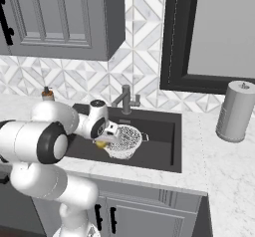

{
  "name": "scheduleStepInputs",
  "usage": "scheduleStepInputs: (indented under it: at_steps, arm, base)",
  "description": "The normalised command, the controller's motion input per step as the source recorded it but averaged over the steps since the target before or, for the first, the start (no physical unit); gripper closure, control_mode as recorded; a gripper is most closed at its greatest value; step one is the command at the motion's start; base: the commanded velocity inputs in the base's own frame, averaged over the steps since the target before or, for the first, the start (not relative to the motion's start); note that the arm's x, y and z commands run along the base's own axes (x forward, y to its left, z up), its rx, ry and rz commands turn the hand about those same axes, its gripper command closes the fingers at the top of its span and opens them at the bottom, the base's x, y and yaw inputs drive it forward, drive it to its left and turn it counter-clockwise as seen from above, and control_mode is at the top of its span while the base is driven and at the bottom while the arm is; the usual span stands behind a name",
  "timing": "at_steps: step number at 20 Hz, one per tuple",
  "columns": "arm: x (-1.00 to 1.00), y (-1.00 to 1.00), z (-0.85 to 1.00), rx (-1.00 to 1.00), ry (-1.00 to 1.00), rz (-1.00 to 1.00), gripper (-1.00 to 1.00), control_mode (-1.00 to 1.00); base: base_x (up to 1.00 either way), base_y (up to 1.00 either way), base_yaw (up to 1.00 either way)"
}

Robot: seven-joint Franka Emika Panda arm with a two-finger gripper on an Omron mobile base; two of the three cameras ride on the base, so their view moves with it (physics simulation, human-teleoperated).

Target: Put the colander in the sink, put the kiwi, peach in the colander, and turn on the sink faucet and pour water over the colander.

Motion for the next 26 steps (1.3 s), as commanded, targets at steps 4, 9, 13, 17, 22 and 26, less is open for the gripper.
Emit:
scheduleStepInputs:
  at_steps: [4, 9, 13, 17, 22, 26]
  arm:
    - [0.12, -0.26, -0.01, 0.0, -0.04, 0.0, 1.0, -1.0]
    - [0.14, -0.23, -0.01, 0.0, -0.01, 0.0, 1.0, -1.0]
    - [0.19, -0.21, -0.05, 0.0, -0.03, 0.0, 1.0, -1.0]
    - [0.11, -0.14, -0.06, 0.0, -0.01, 0.0, 1.0, -1.0]
    - [0.06, -0.02, -0.08, 0.0, 0.0, 0.0, 1.0, -1.0]
    - [0.0, -0.06, -0.23, 0.0, 0.0, 0.0, 1.0, -1.0]
  base:
    - [0.0, 0.0, 0.0]
    - [0.0, 0.0, 0.0]
    - [0.0, 0.0, 0.0]
    - [0.0, 0.0, 0.0]
    - [0.0, 0.0, 0.0]
    - [0.0, 0.0, 0.0]
